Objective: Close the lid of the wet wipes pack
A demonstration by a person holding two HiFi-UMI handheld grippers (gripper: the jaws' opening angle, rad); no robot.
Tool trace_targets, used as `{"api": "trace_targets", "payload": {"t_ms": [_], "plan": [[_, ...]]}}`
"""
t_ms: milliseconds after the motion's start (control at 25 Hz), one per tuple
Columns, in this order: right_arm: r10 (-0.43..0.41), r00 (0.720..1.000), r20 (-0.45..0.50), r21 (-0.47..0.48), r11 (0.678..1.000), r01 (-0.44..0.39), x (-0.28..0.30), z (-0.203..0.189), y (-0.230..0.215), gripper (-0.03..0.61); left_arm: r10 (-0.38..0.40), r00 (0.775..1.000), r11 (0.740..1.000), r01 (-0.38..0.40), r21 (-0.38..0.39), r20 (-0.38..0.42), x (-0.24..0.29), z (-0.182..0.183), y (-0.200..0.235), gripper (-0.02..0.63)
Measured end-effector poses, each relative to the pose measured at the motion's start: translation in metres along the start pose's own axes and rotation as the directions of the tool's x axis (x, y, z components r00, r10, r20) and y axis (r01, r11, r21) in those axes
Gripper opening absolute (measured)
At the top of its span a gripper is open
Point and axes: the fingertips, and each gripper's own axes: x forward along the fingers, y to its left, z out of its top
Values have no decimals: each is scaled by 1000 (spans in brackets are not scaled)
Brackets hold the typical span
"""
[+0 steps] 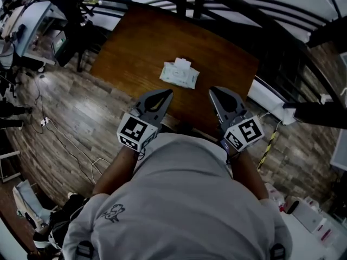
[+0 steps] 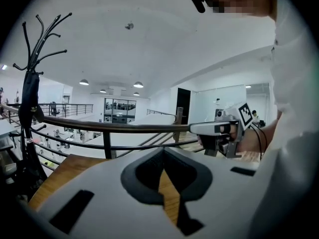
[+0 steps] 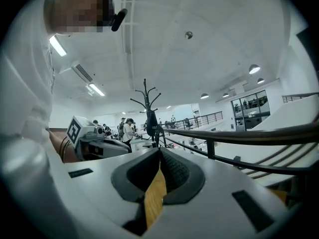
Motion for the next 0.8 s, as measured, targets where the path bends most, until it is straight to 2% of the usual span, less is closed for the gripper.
{"api": "trace_targets", "payload": {"t_ms": [200, 520, 800], "plan": [[-8, 1000, -19, 14, 1000, 9, 5, -5, -23, 35, 4, 999, 999, -5, -40, -32, 21, -13, 15, 12], [-39, 998, -44, 55, 998, 41, 18, -12, -46, 35, -32, 996, 998, 28, -52, -81, 52, -25, 35, 12], [-52, 996, -66, 96, 994, 58, 46, -31, -71, 35, -70, 987, 996, 61, -62, -146, 77, -51, 61, 12]]}}
